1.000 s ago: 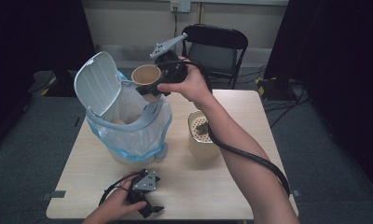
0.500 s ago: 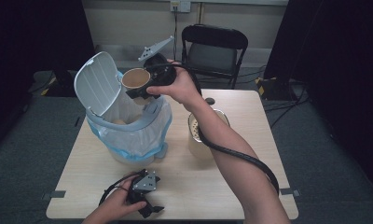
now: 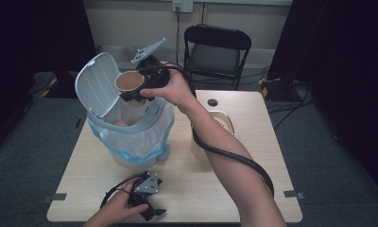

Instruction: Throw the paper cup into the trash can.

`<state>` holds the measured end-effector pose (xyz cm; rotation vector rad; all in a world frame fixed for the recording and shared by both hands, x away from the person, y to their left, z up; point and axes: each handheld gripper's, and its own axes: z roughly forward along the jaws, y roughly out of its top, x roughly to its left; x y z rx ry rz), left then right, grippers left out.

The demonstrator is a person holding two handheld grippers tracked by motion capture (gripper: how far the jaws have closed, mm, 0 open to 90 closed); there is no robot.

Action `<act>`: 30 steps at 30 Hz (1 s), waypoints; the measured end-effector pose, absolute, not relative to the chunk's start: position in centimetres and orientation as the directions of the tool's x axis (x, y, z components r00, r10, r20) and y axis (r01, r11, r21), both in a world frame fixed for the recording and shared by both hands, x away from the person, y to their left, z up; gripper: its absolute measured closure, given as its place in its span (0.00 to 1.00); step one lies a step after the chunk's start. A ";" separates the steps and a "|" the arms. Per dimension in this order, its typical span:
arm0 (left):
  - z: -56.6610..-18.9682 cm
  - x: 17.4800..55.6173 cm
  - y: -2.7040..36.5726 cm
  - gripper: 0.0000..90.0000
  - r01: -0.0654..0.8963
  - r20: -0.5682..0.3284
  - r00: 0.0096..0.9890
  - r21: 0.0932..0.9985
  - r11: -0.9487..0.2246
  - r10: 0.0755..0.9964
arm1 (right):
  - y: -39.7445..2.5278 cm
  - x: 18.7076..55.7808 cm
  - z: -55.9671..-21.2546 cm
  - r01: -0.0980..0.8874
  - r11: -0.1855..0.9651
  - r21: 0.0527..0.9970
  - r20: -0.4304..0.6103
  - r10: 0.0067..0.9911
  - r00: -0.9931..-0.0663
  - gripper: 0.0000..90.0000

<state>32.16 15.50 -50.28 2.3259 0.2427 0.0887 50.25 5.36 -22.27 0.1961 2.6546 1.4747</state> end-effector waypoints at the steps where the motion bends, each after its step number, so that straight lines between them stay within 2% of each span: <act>1: -50.3 32.1 15.5 0.00 0.148 -0.009 0.979 0.721 -0.677 0.204 | 5.5 50.3 -22.3 0.064 0.522 0.851 -0.021 0.156 -0.987 0.29; 8: -50.3 32.1 15.5 0.00 0.148 -0.009 0.979 0.721 -0.677 0.205 | 6.1 50.3 -22.9 0.070 0.518 0.852 -0.010 0.150 -0.989 0.26; 11: -50.2 32.2 15.5 0.00 0.148 -0.015 0.980 0.719 -0.679 0.197 | 6.2 50.5 -23.0 0.109 0.495 0.862 0.045 0.139 -0.989 0.15; 19: -50.3 32.1 15.5 0.00 0.150 -0.015 0.979 0.723 -0.675 0.202 | 5.3 50.3 -22.9 0.100 0.500 0.860 0.039 0.130 -0.991 0.16; 30: -50.2 32.2 15.5 0.00 0.149 -0.019 0.981 0.720 -0.677 0.196 | 1.1 49.6 -23.1 0.110 0.509 0.854 0.036 0.153 -0.988 0.17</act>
